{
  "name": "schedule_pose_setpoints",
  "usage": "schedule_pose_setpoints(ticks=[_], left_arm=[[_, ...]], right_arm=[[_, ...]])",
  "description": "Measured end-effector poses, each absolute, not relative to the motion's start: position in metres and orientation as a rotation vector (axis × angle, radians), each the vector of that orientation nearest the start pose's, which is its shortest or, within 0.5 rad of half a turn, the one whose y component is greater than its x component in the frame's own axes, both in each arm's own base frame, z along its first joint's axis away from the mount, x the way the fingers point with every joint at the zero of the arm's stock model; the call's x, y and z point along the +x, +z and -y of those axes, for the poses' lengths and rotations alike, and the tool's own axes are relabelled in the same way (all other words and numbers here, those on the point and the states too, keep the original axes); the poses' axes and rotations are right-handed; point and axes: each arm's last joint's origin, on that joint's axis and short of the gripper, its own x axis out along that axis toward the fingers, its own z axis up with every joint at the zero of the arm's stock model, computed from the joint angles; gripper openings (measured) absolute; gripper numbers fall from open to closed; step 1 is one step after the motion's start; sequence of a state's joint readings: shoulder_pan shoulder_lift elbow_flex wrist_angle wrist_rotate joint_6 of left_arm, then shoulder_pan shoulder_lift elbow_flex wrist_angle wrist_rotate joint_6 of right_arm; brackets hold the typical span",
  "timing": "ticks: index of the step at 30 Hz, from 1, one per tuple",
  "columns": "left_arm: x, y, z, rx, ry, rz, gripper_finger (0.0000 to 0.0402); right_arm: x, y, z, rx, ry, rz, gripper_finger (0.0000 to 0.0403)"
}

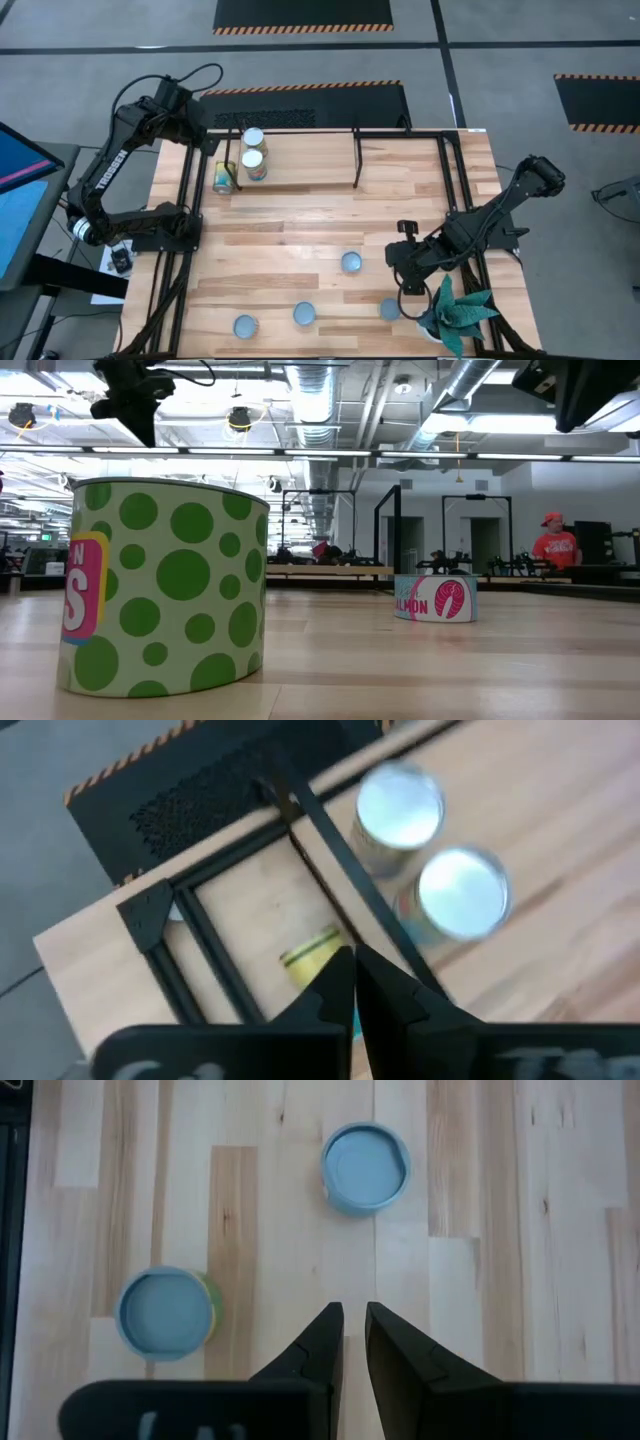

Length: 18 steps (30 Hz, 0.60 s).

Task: Pick and place cans onto a shelf
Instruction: Put the canned carrots on the shelf

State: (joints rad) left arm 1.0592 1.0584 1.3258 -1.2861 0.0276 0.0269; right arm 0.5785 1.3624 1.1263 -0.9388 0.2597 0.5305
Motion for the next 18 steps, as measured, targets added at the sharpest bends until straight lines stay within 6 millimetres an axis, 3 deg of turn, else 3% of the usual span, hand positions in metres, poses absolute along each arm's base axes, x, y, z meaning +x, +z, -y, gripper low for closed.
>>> schedule_pose_setpoints(ticks=[4, 8, 14, 18], left_arm=[[0.076, 0.373, -0.134, -0.508, 0.896, -0.982, 0.0000], [0.071, 0.371, -0.126, -0.540, 0.880, -1.040, 0.0000], [0.066, 0.365, -0.111, -0.618, 0.790, -1.172, 0.0000], [0.066, 0.364, -0.090, -0.624, 0.644, -1.080, 0.0000]], right_arm=[[0.218, 0.274, -0.131, 0.064, -0.062, -1.100, 0.0070], [0.225, 0.275, -0.119, 0.223, -0.255, -1.046, 0.0070], [0.241, 0.277, -0.082, 0.449, -0.598, -0.880, 0.0070], [0.255, 0.280, -0.059, 0.566, -0.640, -0.811, 0.0070]])
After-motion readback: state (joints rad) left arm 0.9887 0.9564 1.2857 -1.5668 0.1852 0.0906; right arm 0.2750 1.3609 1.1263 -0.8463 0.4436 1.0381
